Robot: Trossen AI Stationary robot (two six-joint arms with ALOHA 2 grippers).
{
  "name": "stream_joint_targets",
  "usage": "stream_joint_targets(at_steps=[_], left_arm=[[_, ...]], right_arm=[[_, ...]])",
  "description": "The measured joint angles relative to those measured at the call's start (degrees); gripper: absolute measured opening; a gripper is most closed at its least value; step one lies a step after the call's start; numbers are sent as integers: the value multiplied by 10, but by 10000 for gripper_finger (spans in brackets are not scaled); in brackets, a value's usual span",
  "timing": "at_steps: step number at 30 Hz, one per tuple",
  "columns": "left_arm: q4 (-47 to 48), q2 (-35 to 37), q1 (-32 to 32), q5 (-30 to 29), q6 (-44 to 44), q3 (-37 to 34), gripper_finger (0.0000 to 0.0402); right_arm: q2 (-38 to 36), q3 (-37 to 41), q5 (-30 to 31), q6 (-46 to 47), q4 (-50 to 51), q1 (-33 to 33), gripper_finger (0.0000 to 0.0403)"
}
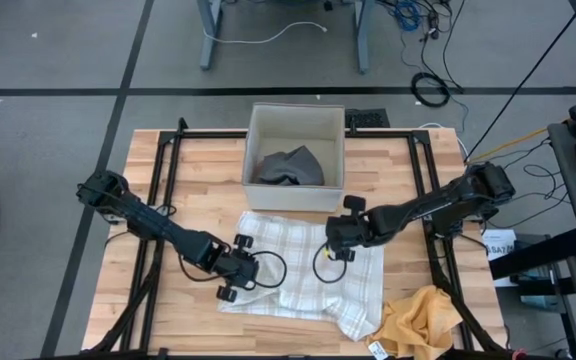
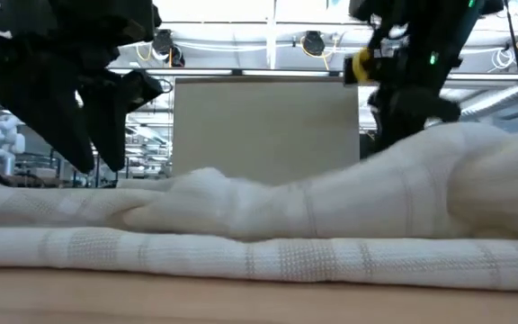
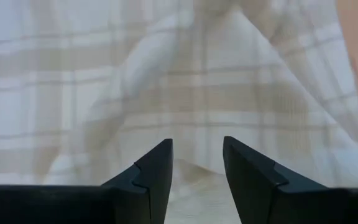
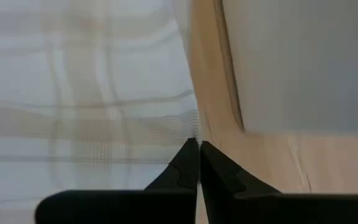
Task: Fold towel
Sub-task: Fold the white patterned towel
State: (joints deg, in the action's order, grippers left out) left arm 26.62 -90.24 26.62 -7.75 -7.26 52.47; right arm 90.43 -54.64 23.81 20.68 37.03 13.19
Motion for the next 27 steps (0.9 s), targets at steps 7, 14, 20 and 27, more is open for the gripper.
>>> stream_joint_targets(at_steps=[7,14,20,27], left_arm=[[1,-2,1,2,-14,0,149],[-1,-2,2,5,-17,0,149],[-1,-2,2,5,-27,0,149],[-1,-1,2,6,-33,-6,149]], right_arm=[[38,9,0,-4,-12,-14,9],[39,10,65,8,-23,-15,10],[46,10,-16,2,-14,-23,14],[36,10,-26,0,25,-14,86]])
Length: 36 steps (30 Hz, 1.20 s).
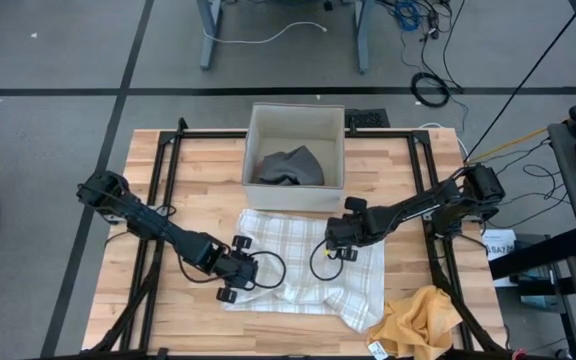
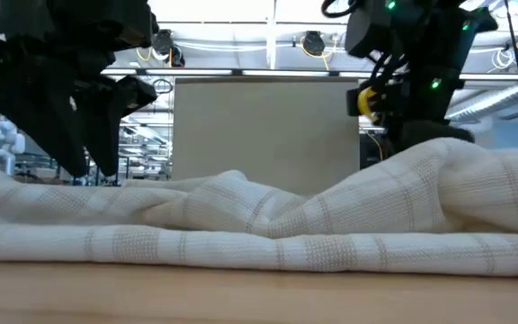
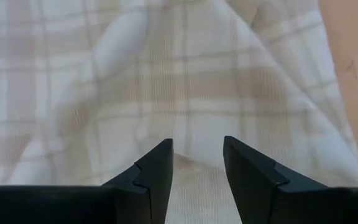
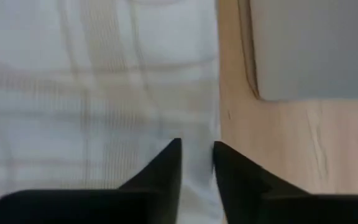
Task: Fold towel
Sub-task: Fold the white patterned towel
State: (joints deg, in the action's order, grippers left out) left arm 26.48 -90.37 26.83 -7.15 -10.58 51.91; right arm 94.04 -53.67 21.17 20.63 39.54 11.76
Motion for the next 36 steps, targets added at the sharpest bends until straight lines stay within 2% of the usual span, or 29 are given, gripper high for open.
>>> stream_joint_targets(at_steps=[6,10,16,23,31,36], left_arm=[[-5,0,-1,16,-16,-28,149],[-30,0,-1,26,-25,-41,149],[-105,-1,-1,51,-24,-73,149],[-118,-11,-6,52,-27,-96,149],[-128,-11,-9,53,-15,-98,149],[-129,-12,-10,53,-14,-98,149]], right_arm=[[-45,-5,44,87,114,15,145],[-57,-4,-1,134,163,21,152],[-57,24,-76,147,152,27,142],[-57,76,-81,168,159,26,132],[-57,96,-89,134,84,24,129],[-57,101,-90,132,86,25,88]])
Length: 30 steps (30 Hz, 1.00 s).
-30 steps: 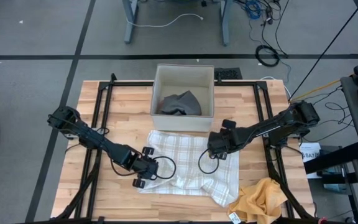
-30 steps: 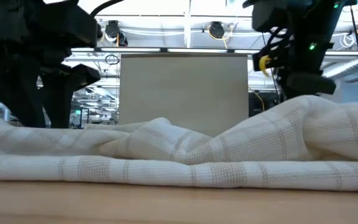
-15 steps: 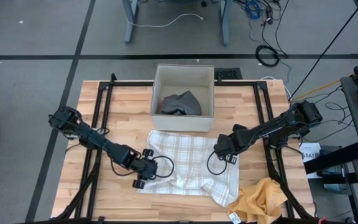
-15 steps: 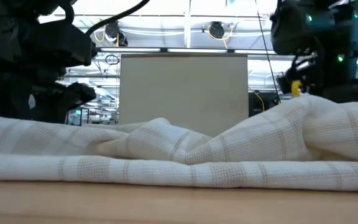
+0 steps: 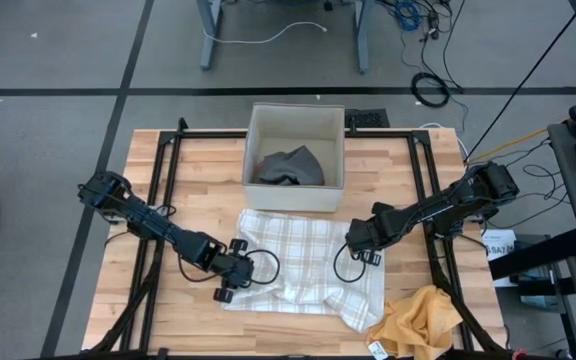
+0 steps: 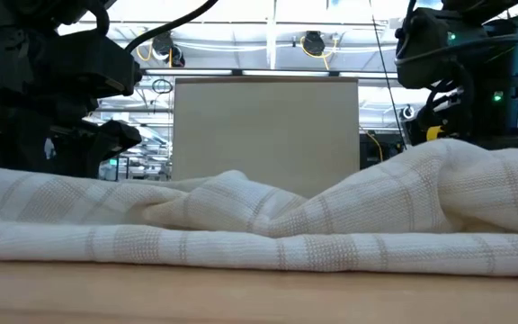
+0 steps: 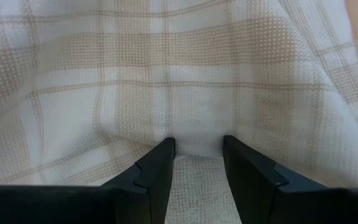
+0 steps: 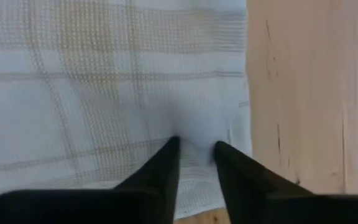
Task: Fold towel
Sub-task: Fold the white patterned towel
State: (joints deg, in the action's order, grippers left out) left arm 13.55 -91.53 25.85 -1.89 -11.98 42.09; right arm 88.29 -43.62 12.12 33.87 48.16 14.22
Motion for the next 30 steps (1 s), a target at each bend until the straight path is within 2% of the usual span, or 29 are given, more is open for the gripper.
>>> stream_joint_targets(at_steps=[4,6,13,24,30], left_arm=[[0,0,0,0,0,0,149],[0,0,0,-1,-1,0,149],[-2,-1,0,-2,-6,0,149],[0,-1,0,-2,-5,0,149],[0,-1,0,-2,-5,0,149]], right_arm=[[0,0,-2,-5,0,0,24],[0,0,-2,-5,3,0,7],[0,-30,-5,-2,72,7,14],[0,-66,1,-1,192,16,1],[0,-66,25,-1,158,16,7]])
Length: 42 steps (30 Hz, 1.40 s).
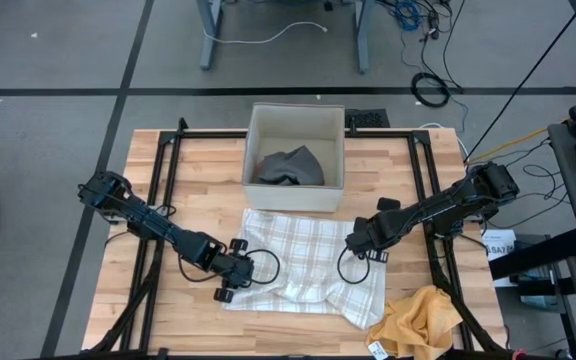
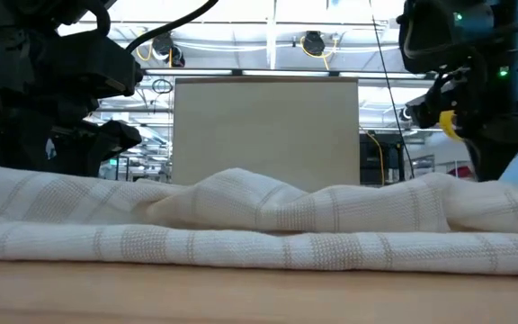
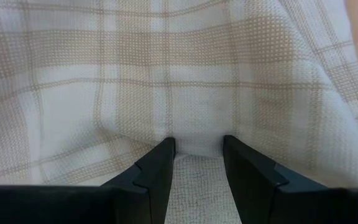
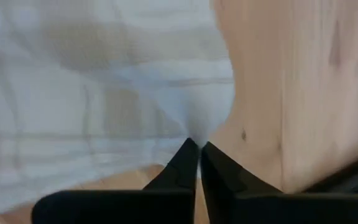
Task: Fold towel
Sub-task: Fold the white patterned towel
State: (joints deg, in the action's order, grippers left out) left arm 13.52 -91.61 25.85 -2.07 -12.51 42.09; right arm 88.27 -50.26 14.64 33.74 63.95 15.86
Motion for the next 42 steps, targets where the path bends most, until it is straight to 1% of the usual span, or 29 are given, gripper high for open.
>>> stream_joint_targets(at_steps=[3,7,10,14,18,21,26,30,35,36,39,42], left_arm=[[0,0,0,0,-1,0,149],[0,0,0,0,-5,0,149],[1,0,0,0,-5,0,149],[1,0,0,0,3,0,149],[-1,0,-1,-2,4,0,149],[-2,0,-2,-4,4,2,149],[4,3,-2,-6,10,20,149],[28,21,2,-6,15,41,149],[36,53,20,-4,19,57,149],[34,61,28,-1,19,57,149],[14,74,58,36,9,57,149],[14,75,92,43,-17,57,149]], right_arm=[[0,0,3,0,-7,0,29],[0,0,4,38,51,2,74],[-6,0,-19,68,63,19,108],[-33,-8,-51,101,27,55,136],[-59,-22,-60,133,-30,102,141],[-73,-25,-61,143,-108,139,139],[-69,-25,-60,149,-254,201,137],[-52,-25,-60,151,-354,243,137],[-13,-25,-57,154,-445,288,137],[-4,-25,-57,157,-464,295,137],[27,-25,-57,166,-500,312,137],[55,-25,-56,179,-529,327,137]])
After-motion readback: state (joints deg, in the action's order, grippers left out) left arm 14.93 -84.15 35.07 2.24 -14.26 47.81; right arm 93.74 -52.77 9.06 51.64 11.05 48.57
